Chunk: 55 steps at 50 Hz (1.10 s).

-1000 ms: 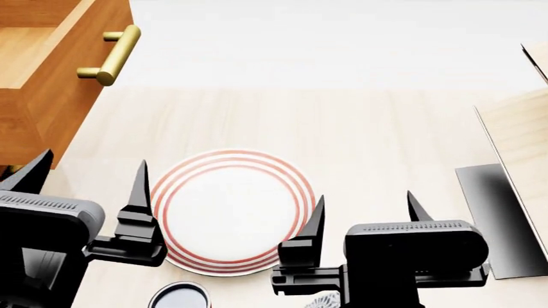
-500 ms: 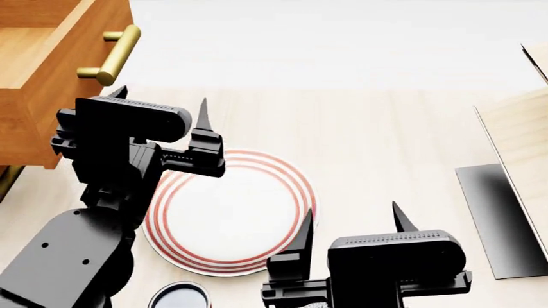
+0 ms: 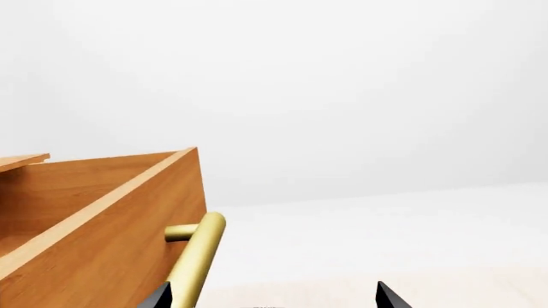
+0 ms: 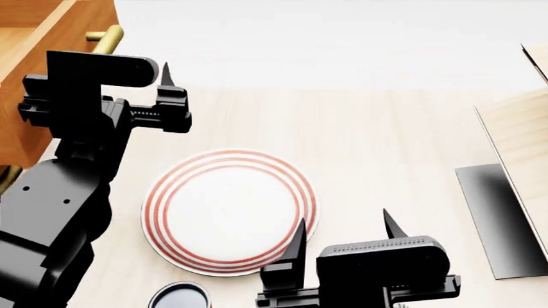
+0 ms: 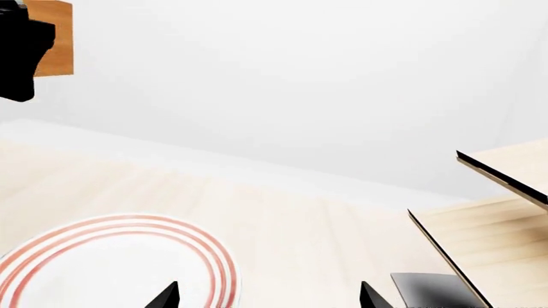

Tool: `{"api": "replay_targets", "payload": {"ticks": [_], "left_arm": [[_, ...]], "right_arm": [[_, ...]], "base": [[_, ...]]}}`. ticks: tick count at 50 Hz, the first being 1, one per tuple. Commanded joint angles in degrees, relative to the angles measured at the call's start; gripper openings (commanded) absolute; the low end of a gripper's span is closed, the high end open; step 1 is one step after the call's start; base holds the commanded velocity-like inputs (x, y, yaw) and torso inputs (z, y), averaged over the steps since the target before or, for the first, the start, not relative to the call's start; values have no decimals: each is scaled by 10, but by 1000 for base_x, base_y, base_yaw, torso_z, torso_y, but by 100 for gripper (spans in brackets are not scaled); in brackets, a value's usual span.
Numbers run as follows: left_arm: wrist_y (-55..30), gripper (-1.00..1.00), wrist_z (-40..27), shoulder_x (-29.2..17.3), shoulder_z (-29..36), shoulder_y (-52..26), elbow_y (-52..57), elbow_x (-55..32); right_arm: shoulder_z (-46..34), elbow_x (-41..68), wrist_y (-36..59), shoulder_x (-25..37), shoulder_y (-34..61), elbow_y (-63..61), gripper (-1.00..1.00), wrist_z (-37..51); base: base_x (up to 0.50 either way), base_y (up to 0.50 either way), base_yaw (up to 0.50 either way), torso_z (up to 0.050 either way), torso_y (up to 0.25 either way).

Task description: Close the top drawer of the cabinet.

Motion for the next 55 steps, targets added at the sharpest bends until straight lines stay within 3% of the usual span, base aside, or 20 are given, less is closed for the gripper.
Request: {"api": "replay_targets", "payload": {"ticks": [1,20,31,55], "left_arm": [[8,100,-22,-35,-27,-35,-54,-1],[29,100,-41,-93,-79,-56,-118,-9],[69,100,-61,-125,-113,-75,-209,-8],[70,100,-73,-136,-116,-90,-230,-4]], "right_arm": [[-8,0,-3,2,-1,6,100,5],[-18,1,-10,2,0,19,100,13],[-24,1,-22,2,2,40,100,17],[-33,4,-23,1,7,50,100,26]], "base": [[0,0,0,0,0],[0,0,0,0,1],[0,0,0,0,0],[0,0,0,0,0]]}}
